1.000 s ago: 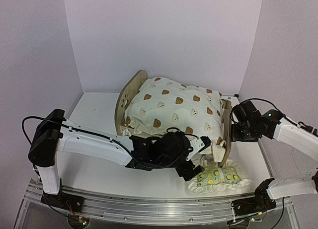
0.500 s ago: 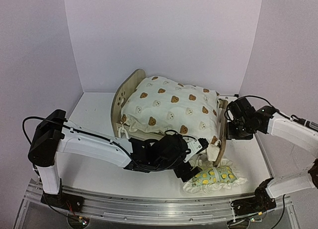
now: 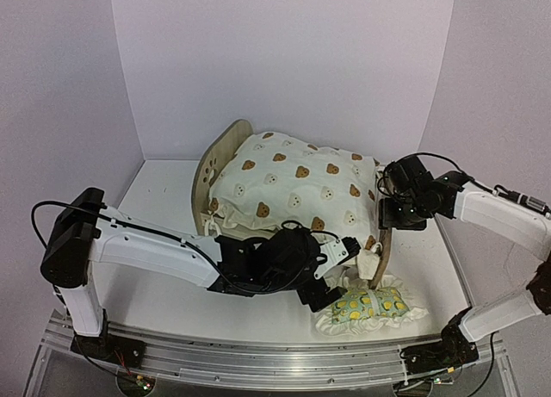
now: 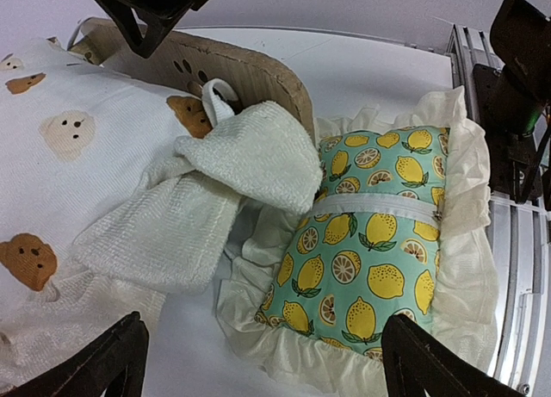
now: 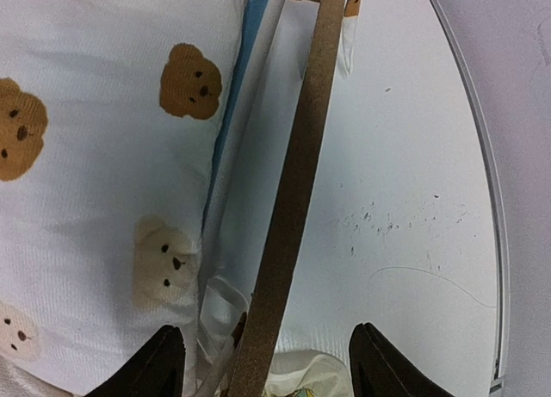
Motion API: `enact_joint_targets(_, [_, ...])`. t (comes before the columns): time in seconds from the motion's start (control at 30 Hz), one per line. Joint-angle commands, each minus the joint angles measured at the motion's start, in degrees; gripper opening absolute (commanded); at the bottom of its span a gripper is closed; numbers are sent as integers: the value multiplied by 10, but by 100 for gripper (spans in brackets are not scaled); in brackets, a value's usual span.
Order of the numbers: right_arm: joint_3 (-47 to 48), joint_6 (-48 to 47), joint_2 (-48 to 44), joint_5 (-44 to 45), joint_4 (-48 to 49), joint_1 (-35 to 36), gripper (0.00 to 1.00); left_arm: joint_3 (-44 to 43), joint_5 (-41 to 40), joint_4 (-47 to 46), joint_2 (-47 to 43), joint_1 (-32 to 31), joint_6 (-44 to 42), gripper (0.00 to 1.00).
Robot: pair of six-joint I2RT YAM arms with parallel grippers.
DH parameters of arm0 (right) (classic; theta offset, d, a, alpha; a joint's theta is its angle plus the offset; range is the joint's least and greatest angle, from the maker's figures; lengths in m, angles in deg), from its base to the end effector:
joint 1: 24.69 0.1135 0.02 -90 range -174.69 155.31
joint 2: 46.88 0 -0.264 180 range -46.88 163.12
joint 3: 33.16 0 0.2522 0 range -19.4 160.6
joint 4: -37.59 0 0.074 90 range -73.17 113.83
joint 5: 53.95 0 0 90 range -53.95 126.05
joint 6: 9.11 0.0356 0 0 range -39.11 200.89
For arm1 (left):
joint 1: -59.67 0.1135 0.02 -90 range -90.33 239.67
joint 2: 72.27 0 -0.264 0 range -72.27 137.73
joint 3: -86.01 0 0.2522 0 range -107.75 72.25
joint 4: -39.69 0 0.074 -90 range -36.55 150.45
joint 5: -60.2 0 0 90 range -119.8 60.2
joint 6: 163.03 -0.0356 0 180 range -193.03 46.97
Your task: Set up the pet bed
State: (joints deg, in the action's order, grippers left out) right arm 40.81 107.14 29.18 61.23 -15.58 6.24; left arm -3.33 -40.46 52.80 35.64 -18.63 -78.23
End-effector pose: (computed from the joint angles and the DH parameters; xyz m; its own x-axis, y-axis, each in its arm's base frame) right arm 0.2385 0.1253 0.2732 -0.7459 0.0196 -0.6657 0.0811 0.9948 -0.0615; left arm 0.0943 -0.4227 0.2272 -0.0217 0.5442 -0.8387 0.9362 0.3054 0.1739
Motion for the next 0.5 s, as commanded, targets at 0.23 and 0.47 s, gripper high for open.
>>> enact_joint_targets(0.23, [-5, 14, 44, -81, 75, 2, 59, -61, 12, -19, 37, 6, -9, 96])
enact_joint_targets(0.47, [-8, 2, 46, -107, 101, 2, 56, -72, 12, -21, 48, 12, -5, 95])
